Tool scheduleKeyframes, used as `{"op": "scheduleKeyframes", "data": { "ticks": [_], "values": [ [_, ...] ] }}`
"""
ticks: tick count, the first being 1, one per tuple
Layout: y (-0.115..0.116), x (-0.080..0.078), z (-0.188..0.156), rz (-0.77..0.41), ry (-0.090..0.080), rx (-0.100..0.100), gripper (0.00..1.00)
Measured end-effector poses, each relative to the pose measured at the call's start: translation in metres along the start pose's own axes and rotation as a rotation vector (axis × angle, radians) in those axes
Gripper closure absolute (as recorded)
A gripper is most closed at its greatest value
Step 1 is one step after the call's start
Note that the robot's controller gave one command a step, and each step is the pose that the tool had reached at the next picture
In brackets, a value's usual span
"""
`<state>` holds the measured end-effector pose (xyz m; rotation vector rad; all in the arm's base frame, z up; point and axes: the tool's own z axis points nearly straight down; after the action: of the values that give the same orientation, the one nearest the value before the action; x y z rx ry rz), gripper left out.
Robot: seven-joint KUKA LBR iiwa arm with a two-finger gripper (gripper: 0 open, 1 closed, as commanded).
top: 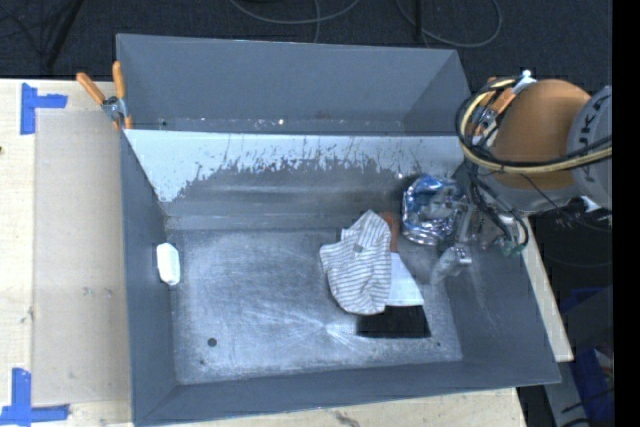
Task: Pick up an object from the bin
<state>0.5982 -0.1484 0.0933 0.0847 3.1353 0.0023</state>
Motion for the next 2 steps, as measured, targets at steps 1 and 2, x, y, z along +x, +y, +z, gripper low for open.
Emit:
{"op": "scheduleKeyframes", "data": {
  "ticks": [1, 2],
  "values": [
    [0.004, 0.017, 0.016, -0.043, 0.0, 0.002, 0.0],
    [0.037, 0.034, 0.016, -0.117, 0.002, 0.005, 0.0]
  ]
}}
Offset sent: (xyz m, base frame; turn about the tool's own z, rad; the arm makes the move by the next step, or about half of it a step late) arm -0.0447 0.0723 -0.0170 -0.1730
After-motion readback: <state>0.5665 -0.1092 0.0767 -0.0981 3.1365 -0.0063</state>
